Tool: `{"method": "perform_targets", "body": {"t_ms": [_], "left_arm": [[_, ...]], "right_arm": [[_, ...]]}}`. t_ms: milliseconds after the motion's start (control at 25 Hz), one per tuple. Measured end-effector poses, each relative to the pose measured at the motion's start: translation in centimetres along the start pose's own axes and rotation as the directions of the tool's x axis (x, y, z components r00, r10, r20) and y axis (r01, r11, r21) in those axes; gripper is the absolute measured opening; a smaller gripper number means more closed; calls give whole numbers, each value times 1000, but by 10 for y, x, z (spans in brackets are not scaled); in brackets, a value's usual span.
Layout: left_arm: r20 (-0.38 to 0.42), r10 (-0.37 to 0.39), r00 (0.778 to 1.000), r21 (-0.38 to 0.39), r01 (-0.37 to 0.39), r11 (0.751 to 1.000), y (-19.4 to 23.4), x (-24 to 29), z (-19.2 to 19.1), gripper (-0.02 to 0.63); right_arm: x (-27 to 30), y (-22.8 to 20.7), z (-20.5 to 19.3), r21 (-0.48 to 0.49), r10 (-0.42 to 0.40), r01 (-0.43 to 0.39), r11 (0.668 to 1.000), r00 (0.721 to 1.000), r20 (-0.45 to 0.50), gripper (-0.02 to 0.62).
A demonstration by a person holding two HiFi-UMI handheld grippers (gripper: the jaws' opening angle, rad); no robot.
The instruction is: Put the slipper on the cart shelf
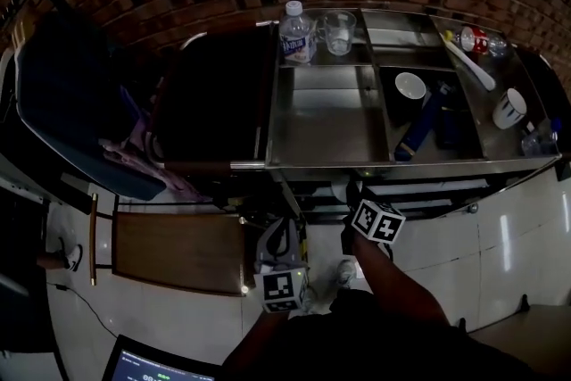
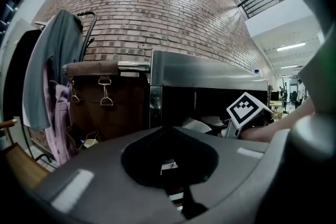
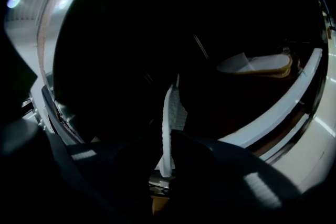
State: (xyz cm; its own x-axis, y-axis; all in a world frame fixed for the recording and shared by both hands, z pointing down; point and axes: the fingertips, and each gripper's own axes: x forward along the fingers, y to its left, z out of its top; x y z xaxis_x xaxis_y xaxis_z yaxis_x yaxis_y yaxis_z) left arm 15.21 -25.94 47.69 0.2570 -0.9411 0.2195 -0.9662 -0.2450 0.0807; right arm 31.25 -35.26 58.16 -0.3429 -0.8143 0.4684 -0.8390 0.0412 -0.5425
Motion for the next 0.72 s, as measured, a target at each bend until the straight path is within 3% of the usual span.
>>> {"method": "perform_targets", "body": {"t_ms": [200,400,600,720], "left_arm": [[-5,63,998,-3,-63,998,19,4,-2,15],[-8,62,998,-11,-62,998,16,8,-5,15],[-3,59,998,-18,-59,998,11,9,-5,15],[-1,58,998,-25,-58,998,13,7,-6,15]], "right_arm": [[17,-9,-3,-26,-37,37,999,999,-10,32],[24,-19,-2,-26,-97,97,995,995,-6,41],[24,-27,0,-111,-164,164,980,986,11,75],[26,-37,-2,-193,-236,235,953,972,21,105]]}}
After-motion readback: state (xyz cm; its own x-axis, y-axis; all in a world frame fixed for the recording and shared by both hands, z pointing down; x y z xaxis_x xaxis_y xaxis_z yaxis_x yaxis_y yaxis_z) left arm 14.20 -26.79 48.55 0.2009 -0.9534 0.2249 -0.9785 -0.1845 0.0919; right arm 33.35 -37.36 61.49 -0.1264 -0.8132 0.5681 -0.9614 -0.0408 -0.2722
